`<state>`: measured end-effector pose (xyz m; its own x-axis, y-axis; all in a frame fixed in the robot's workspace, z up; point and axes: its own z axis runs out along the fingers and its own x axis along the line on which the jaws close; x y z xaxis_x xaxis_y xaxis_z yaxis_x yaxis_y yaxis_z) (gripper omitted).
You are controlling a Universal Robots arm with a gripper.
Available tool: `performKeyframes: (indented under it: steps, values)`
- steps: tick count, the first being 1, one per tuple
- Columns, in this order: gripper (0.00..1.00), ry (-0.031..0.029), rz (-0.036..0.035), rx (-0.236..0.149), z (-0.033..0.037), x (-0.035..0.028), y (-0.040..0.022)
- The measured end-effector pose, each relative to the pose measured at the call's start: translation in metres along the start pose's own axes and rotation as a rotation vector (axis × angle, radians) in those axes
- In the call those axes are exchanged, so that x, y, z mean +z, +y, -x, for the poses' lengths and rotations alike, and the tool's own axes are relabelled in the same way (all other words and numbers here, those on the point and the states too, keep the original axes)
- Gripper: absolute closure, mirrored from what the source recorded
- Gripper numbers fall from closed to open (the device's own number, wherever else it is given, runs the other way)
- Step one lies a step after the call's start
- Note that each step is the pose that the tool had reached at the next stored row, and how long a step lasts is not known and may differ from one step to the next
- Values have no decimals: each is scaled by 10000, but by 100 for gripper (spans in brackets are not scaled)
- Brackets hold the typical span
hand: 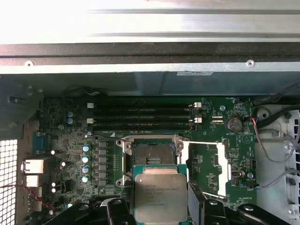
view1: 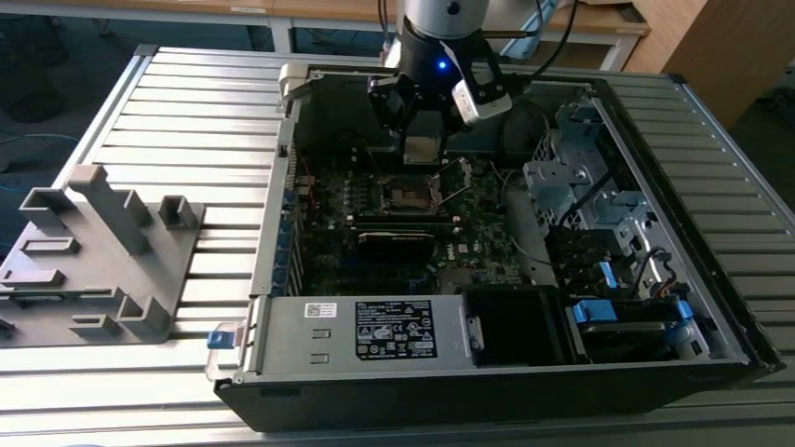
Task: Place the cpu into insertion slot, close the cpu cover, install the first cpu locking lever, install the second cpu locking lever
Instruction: 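Place the cpu into insertion slot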
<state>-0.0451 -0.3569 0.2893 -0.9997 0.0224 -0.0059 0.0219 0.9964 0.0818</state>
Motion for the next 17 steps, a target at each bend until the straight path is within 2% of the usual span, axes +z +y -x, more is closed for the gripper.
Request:
performKeyframes:
  steps: [4,12,17]
  values:
    - [46,-5,2,-1,0,21,-2]
    - [46,-11,-7,-1,-5,111,-9]
    - [46,-12,-6,0,-6,120,-7]
